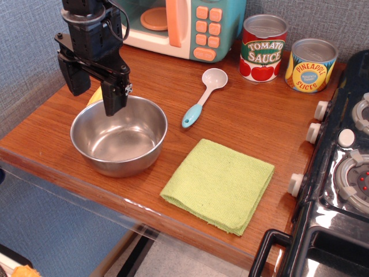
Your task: Move the towel to in front of the cans of sauces.
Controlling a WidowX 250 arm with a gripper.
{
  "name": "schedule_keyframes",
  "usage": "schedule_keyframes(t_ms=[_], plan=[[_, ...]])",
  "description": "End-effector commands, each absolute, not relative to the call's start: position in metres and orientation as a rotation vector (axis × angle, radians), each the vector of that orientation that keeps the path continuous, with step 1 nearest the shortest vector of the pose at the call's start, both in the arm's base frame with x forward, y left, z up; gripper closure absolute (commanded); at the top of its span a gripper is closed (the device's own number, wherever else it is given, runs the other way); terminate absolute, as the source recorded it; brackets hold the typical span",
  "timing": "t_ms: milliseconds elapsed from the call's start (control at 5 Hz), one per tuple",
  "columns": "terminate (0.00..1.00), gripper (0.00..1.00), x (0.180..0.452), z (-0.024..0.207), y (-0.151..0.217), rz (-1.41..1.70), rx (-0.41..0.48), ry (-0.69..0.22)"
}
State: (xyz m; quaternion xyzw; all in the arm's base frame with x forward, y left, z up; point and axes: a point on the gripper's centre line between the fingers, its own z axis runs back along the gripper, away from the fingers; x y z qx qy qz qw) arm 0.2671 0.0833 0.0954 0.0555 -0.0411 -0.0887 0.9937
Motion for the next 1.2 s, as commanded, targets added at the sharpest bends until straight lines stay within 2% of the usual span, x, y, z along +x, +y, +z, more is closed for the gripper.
schedule_keyframes(t_ms=[0, 200, 400, 600, 800, 1000], plan=[[0.00, 0.00, 0.267, 0.095, 0.083, -0.178, 0.111, -0.082], [0.00, 0.00, 0.270, 0.099, 0.041, -0.280, 0.071, -0.100], [0.00, 0.00, 0.264, 0.112, -0.009, -0.406, 0.048, -0.151], [0.00, 0.00, 0.250, 0.110, -0.058, -0.469, 0.040, -0.165], [0.00, 0.00, 0.245, 0.079, -0.073, -0.424, 0.018, -0.120], [0.00, 0.00, 0.248, 0.041, -0.069, -0.317, 0.047, -0.086]])
